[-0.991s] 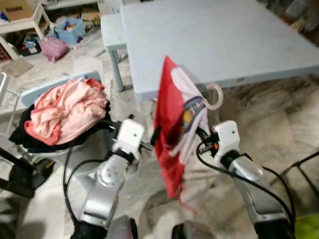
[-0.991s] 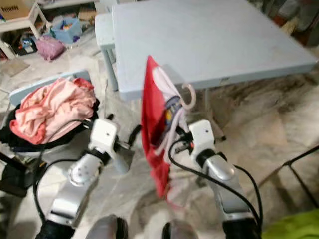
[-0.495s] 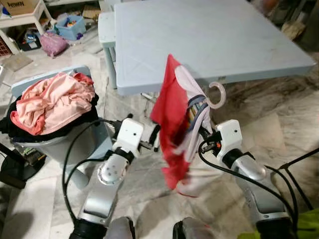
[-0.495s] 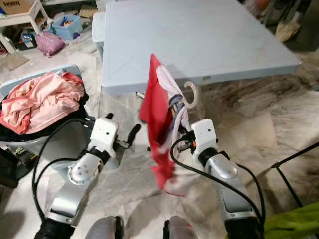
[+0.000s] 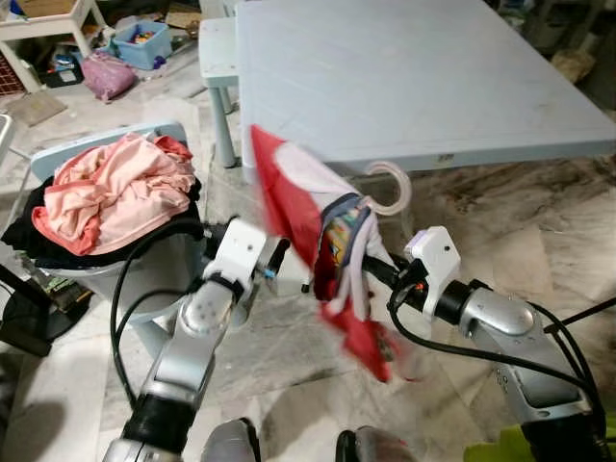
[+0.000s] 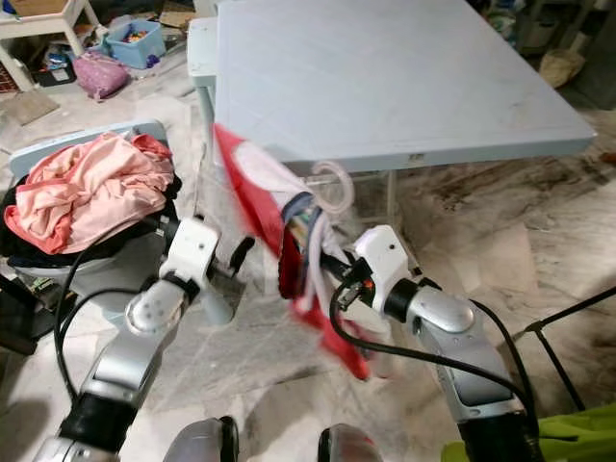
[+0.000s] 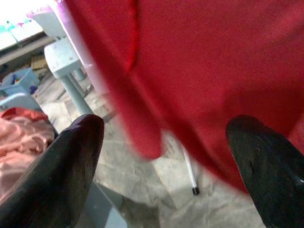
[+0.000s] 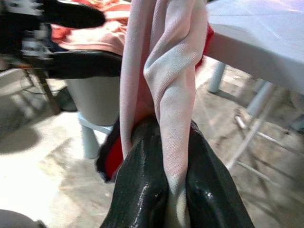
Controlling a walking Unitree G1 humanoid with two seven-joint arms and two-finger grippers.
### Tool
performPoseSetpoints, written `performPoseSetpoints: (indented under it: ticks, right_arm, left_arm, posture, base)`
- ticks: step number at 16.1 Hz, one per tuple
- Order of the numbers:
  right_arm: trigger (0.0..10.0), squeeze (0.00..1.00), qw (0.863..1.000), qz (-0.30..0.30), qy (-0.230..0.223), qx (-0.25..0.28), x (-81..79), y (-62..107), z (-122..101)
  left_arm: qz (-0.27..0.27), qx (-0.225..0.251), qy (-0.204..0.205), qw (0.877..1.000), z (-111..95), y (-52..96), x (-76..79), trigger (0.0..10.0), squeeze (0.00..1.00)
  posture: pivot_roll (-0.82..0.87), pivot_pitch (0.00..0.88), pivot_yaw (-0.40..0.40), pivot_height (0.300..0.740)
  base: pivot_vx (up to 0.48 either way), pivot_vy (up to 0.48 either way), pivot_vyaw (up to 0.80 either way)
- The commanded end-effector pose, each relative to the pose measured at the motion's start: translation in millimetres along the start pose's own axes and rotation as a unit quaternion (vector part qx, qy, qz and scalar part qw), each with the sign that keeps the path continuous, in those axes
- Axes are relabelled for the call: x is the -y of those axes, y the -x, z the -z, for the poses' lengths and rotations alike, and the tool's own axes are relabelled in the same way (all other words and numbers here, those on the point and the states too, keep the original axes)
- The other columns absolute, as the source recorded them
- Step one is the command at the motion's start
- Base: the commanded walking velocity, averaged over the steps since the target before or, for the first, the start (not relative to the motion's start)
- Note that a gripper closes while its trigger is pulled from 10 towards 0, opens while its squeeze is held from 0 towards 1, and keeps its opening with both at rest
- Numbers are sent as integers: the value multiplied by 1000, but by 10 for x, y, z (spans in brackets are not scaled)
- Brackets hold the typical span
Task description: Hang hanger
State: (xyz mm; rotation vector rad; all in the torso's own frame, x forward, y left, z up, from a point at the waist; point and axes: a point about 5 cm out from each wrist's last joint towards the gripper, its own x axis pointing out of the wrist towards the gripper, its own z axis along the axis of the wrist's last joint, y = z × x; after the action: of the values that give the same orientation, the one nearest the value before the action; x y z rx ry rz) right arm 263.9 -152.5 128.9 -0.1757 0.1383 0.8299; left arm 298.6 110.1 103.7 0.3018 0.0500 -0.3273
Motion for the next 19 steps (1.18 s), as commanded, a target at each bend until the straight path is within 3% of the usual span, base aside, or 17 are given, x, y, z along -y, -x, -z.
performPoseSetpoints:
  ticks: [1,6,9,12,15,16,19]
  right_arm:
    - [10000,0,999,-24,13,20,-42,-6,-140]
    - [10000,0,999,-28,2,46,-132,-112,-258]
    - [10000,0,996,54,48,44,19,-214,-267]
    - [10000,0,989,120,52,64,170,-256,-346]
    - [10000,0,982,171,16,81,265,-295,-332]
    - [10000,0,981,171,13,86,259,-306,-345]
    - [10000,0,993,83,-4,85,54,-325,-389]
  left_arm:
    - [1,-4,0,1000,31,-8,16,10000,0]
    - [20,20,33,999,-90,-161,228,10000,0]
    - [24,24,35,999,-98,-154,285,10000,0]
    - [14,24,32,999,-88,-151,249,10000,0]
    - [5,19,37,999,-48,-159,198,10000,0]
    - [7,22,38,999,-58,-166,196,10000,0]
    - [-7,32,45,998,-101,-196,138,10000,0]
  posture:
    - [-81,97,18,740]
    - [-93,91,18,740]
    - [-91,97,13,740]
    - [-91,109,0,740]
    - [-82,108,-16,740]
    - [-81,105,-15,740]
    - [-91,100,15,740]
  base:
    - [0,0,0]
    - [0,0,0]
    - [0,0,0]
    - [0,0,0]
    - [0,0,0]
    - [0,0,0]
    - [0,0,0]
